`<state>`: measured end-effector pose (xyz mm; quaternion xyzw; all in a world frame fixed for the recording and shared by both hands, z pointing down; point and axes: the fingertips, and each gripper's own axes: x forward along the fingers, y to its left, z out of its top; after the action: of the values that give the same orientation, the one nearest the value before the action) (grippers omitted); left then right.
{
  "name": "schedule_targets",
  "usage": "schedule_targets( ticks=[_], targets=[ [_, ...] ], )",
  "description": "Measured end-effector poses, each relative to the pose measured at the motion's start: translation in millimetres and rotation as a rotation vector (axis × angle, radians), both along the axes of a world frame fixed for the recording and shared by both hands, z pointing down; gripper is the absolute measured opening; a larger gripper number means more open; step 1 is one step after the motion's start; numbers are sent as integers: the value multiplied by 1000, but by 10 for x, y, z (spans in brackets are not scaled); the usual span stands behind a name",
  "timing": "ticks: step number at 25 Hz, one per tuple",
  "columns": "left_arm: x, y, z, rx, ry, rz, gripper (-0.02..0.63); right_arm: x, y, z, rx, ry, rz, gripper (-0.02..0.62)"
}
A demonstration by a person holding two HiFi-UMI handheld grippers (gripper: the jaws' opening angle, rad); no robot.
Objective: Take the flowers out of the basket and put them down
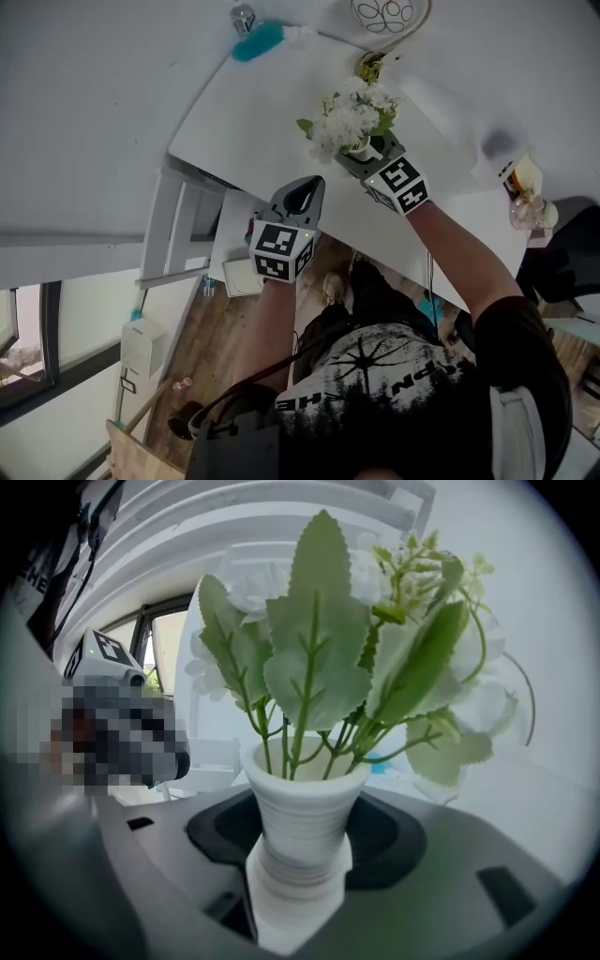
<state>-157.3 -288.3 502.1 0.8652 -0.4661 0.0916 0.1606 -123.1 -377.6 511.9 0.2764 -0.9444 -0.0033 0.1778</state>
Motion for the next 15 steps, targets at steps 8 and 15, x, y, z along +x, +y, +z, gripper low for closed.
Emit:
schedule_targets(
  ticks=[8,15],
  targets=[
    [-2,-29,217,-44,-11,-23,11,-66,-10,242,-17,-14,-23,255],
    [96,-39,286,-42,-59,-7,11,-80,-20,277,-16,-46,-30,255]
  ],
)
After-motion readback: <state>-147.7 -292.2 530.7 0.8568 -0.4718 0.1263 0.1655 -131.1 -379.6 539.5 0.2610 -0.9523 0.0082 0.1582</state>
